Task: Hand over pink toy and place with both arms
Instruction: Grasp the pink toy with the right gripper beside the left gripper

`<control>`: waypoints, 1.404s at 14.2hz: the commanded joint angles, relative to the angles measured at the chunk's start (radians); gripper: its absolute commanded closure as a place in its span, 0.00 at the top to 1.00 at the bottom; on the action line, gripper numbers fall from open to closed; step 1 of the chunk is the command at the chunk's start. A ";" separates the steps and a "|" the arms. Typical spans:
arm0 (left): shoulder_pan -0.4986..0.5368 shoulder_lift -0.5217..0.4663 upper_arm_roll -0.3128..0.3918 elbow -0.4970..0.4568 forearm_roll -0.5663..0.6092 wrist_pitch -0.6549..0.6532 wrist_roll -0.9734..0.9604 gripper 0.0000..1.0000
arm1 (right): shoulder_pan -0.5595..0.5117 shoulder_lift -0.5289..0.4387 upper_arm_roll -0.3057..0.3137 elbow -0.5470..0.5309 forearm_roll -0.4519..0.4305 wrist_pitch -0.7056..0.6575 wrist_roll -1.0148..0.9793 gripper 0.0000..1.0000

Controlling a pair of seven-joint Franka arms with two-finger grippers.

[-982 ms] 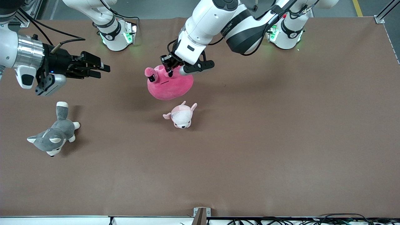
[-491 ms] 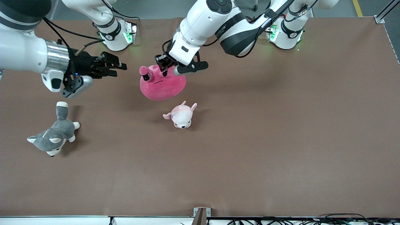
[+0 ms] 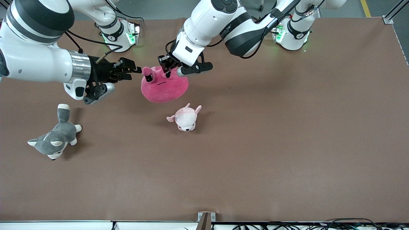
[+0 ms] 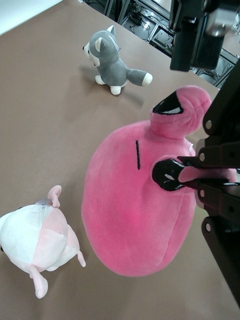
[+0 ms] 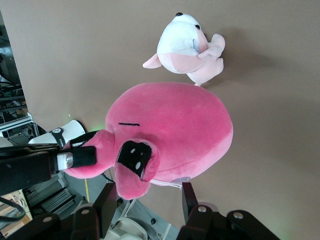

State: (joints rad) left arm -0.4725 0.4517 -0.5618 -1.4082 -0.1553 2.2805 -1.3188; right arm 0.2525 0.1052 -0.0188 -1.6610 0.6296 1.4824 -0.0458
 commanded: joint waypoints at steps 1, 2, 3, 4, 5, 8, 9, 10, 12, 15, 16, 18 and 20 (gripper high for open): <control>-0.009 0.007 0.000 0.026 -0.009 0.002 -0.014 0.00 | 0.030 0.008 -0.006 -0.016 0.015 0.007 0.004 0.61; -0.009 0.005 0.000 0.026 -0.010 0.002 -0.014 0.00 | 0.040 0.008 -0.006 -0.016 0.015 0.009 0.004 0.61; -0.009 0.004 0.000 0.026 -0.010 0.002 -0.014 0.00 | 0.045 0.010 -0.006 -0.016 0.015 0.016 0.004 0.61; -0.009 0.004 0.000 0.026 -0.010 0.002 -0.014 0.00 | 0.047 0.016 -0.006 -0.017 0.015 0.024 0.003 0.61; -0.009 0.004 0.000 0.026 -0.010 0.002 -0.014 0.00 | 0.048 0.025 -0.006 -0.017 0.015 0.027 0.003 0.61; -0.009 0.002 0.000 0.026 -0.010 -0.001 -0.014 0.00 | 0.070 0.031 -0.006 -0.017 0.015 0.044 0.003 0.60; -0.009 0.002 0.000 0.026 -0.010 -0.001 -0.014 0.00 | 0.071 0.039 -0.006 -0.017 0.013 0.045 0.003 0.57; -0.009 0.002 0.000 0.026 -0.010 -0.001 -0.014 0.00 | 0.073 0.044 -0.006 -0.017 0.015 0.047 0.003 0.48; -0.009 0.004 0.000 0.026 -0.009 -0.001 -0.014 0.00 | 0.074 0.057 -0.004 -0.017 0.016 0.035 -0.002 0.14; -0.009 0.004 0.000 0.025 -0.010 -0.001 -0.014 0.00 | 0.065 0.062 -0.006 -0.011 0.019 0.021 0.000 0.01; -0.009 0.004 0.000 0.025 -0.009 -0.002 -0.014 0.00 | 0.061 0.062 -0.006 -0.010 0.021 0.021 0.000 0.01; -0.009 0.002 0.000 0.025 -0.009 -0.002 -0.013 0.06 | 0.051 0.062 -0.010 -0.006 0.019 0.019 -0.003 0.01; -0.002 0.001 0.000 0.025 0.000 -0.002 -0.004 0.68 | 0.051 0.062 -0.010 -0.006 0.019 0.019 0.000 0.01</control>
State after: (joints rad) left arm -0.4729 0.4517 -0.5624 -1.4029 -0.1553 2.2801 -1.3188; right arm 0.3144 0.1716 -0.0283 -1.6657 0.6297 1.5115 -0.0459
